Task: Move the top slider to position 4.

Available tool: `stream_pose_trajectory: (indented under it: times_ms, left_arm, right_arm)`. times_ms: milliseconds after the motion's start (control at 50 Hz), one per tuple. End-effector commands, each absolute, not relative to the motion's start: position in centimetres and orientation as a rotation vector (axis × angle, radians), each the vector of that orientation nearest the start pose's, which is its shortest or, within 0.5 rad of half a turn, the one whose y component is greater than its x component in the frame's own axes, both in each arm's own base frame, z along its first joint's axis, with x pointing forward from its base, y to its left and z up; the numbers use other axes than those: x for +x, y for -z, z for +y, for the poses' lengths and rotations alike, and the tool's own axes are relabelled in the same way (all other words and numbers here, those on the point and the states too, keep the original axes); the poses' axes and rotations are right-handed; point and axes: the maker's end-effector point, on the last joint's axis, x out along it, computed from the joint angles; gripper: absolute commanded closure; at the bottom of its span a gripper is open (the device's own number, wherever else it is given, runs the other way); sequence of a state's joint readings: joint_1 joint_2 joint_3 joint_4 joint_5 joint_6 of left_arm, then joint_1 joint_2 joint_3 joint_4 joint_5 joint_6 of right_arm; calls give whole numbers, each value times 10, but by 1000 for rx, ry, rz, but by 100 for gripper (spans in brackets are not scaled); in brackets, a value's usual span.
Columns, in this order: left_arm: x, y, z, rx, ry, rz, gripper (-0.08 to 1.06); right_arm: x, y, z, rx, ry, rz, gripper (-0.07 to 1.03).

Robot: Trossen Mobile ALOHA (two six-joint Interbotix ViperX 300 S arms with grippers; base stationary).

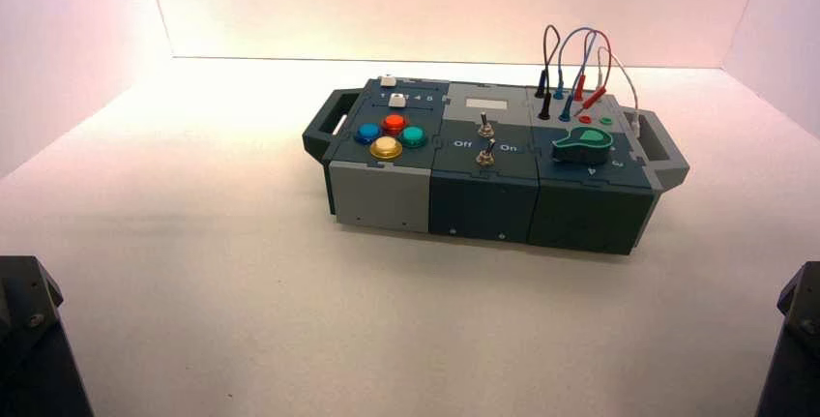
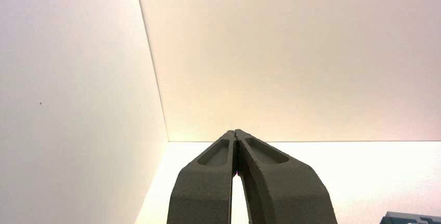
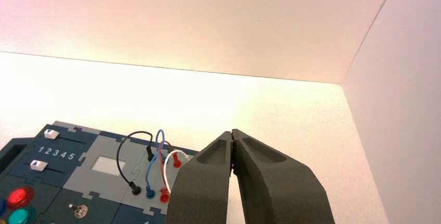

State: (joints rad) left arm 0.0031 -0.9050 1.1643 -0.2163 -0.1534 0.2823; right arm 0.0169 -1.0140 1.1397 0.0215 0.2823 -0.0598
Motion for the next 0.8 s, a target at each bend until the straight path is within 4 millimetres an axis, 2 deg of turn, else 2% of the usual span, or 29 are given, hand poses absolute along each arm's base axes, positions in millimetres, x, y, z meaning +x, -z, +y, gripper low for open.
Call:
stream_pose_trajectory:
  times_ms: [20, 400, 580, 800]
  left_arm:
    - [268, -270, 8, 73, -39, 91, 101]
    - [268, -270, 8, 71, -37, 94, 101]
    - [271, -270, 6, 65, -23, 136, 101]
    - [278, -273, -5, 60, 31, 253, 101]
  right_arm:
    - [240, -238, 4, -40, -25, 383, 98]
    - [241, -235, 4, -38, -26, 394, 98]
    - [244, -227, 9, -1, -41, 501, 98]
    - [248, -227, 19, 20, -82, 633, 98]
